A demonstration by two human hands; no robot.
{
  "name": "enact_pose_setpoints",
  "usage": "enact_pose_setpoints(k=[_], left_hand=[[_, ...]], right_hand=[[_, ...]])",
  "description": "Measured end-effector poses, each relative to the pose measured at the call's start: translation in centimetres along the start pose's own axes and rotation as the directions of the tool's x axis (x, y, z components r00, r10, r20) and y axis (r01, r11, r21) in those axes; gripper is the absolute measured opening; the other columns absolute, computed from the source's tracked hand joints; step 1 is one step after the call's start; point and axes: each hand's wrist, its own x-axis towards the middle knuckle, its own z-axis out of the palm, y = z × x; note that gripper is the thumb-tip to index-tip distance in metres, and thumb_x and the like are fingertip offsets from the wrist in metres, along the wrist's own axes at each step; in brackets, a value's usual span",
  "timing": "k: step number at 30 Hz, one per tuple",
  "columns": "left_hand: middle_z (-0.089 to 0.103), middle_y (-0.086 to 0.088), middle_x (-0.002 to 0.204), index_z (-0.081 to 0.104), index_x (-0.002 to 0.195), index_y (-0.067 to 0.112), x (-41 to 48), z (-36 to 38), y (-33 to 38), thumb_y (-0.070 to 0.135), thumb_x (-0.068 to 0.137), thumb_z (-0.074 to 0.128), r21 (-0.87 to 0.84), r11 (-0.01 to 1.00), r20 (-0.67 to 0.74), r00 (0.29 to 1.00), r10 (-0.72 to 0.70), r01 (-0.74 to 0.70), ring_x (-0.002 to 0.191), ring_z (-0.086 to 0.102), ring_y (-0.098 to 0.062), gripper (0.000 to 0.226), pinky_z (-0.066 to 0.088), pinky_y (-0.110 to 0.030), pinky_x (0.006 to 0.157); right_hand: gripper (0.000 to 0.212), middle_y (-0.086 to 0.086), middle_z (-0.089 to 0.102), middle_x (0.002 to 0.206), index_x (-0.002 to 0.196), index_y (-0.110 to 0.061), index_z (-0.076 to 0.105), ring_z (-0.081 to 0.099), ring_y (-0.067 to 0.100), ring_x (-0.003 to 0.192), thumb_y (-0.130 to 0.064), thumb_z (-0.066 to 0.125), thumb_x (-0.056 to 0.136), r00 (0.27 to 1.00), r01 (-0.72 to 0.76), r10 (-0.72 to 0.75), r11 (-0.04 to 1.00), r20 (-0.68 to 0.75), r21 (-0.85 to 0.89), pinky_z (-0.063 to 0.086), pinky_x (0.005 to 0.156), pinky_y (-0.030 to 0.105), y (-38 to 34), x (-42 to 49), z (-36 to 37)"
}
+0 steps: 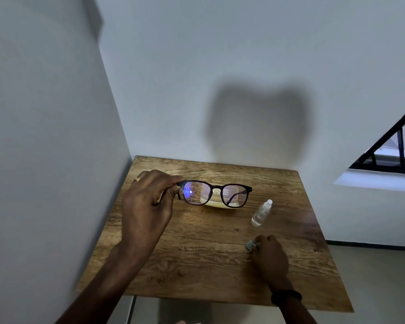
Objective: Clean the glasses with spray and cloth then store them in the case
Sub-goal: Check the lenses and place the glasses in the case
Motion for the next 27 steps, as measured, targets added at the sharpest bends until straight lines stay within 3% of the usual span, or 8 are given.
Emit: enact_pose_setpoints(k=[3, 6, 8, 11, 15, 19, 22, 27], left_hand=[[0.075, 0.001, 0.088, 0.080, 0.096, 0.012, 0.1, 0.0, -0.1, 0.004, 0.084, 0.075, 0.003, 1.000, 0.007, 1.000, 0.003, -0.003, 0.082, 0.068, -0.021, 0.015, 0.050, -0.034, 0.074], [0.074, 0.001, 0.088, 0.080, 0.096, 0.012, 0.1, 0.3, 0.0, 0.007, 0.085, 0.074, -0.002, 1.000, 0.016, 1.000, 0.006, -0.005, 0.082, 0.067, -0.019, 0.014, 0.050, -0.031, 0.074], [0.074, 0.001, 0.088, 0.080, 0.097, 0.012, 0.1, 0.6, 0.0, 0.007, 0.086, 0.074, -0.011, 1.000, 0.025, 1.000, 0.010, -0.009, 0.082, 0.068, -0.019, 0.014, 0.051, -0.032, 0.074], [0.074, 0.000, 0.088, 0.080, 0.099, 0.011, 0.0, 0.8, 0.2, 0.009, 0.089, 0.072, -0.052, 0.999, 0.025, 1.000, 0.000, 0.001, 0.081, 0.069, -0.020, 0.013, 0.054, -0.038, 0.068], [0.074, 0.003, 0.088, 0.080, 0.099, 0.013, 0.3, 0.7, 0.5, 0.007, 0.089, 0.074, -0.190, 0.979, 0.033, 0.997, -0.073, 0.078, 0.083, 0.070, -0.011, 0.014, 0.053, -0.026, 0.070], [0.077, 0.005, 0.091, 0.081, 0.098, 0.013, 0.5, 0.8, 0.1, 0.001, 0.085, 0.078, -0.335, 0.907, 0.154, 0.965, -0.212, 0.253, 0.087, 0.073, -0.014, 0.018, 0.057, -0.033, 0.073], [0.078, 0.004, 0.091, 0.081, 0.098, 0.013, 0.5, 0.6, 0.1, 0.004, 0.083, 0.079, -0.401, 0.863, 0.207, 0.948, -0.240, 0.306, 0.089, 0.074, -0.016, 0.018, 0.059, -0.032, 0.077], [0.080, 0.002, 0.090, 0.079, 0.097, 0.006, 1.1, 0.2, 1.3, 0.020, 0.074, 0.075, -0.524, 0.734, 0.256, 0.902, -0.347, 0.431, 0.082, 0.075, -0.006, 0.026, 0.055, -0.012, 0.073]], right_hand=[[0.026, 0.002, 0.067, 0.099, 0.112, -0.019, 0.068, 0.065, 0.019, 0.084, -0.024, 0.070, 0.087, 0.976, 0.051, -0.006, 0.979, -0.218, 0.200, 0.047, 0.064, 0.027, -3.5, 0.0, -5.6], [0.026, -0.002, 0.069, 0.091, 0.113, -0.016, 0.069, 0.066, 0.010, 0.077, -0.010, 0.071, 0.087, 0.885, 0.328, -0.100, 0.827, -0.455, 0.456, 0.053, 0.062, 0.023, -7.5, -1.4, -12.6], [0.034, -0.004, 0.069, 0.094, 0.118, -0.014, 0.068, 0.065, 0.008, 0.077, -0.004, 0.071, 0.086, 0.822, 0.514, -0.267, 0.730, -0.503, 0.451, 0.053, 0.062, 0.018, -9.5, -2.0, -16.3], [0.030, -0.005, 0.071, 0.093, 0.112, -0.012, 0.072, 0.064, 0.006, 0.078, 0.002, 0.071, 0.085, 0.747, 0.639, -0.442, 0.683, -0.497, 0.353, 0.049, 0.066, 0.014, -10.7, -2.2, -18.5], [0.020, -0.006, 0.072, 0.089, 0.101, -0.011, 0.074, 0.064, 0.002, 0.081, -0.005, 0.070, 0.083, 0.712, 0.660, -0.454, 0.695, -0.536, 0.287, 0.046, 0.070, 0.009, -11.0, -2.3, -19.1], [0.020, -0.004, 0.074, 0.090, 0.102, -0.009, 0.075, 0.065, 0.003, 0.081, -0.007, 0.067, 0.084, 0.708, 0.648, -0.448, 0.720, -0.545, 0.250, 0.044, 0.072, 0.005, -10.9, -2.6, -19.6], [0.020, -0.004, 0.075, 0.090, 0.101, -0.009, 0.076, 0.066, 0.004, 0.081, -0.004, 0.068, 0.083, 0.715, 0.648, -0.444, 0.711, -0.540, 0.274, 0.046, 0.072, 0.007, -10.9, -2.5, -19.8], [0.023, -0.006, 0.075, 0.090, 0.101, -0.011, 0.076, 0.067, 0.003, 0.081, 0.001, 0.073, 0.082, 0.729, 0.646, -0.439, 0.696, -0.525, 0.315, 0.053, 0.065, 0.019, -11.0, -2.5, -19.9]])
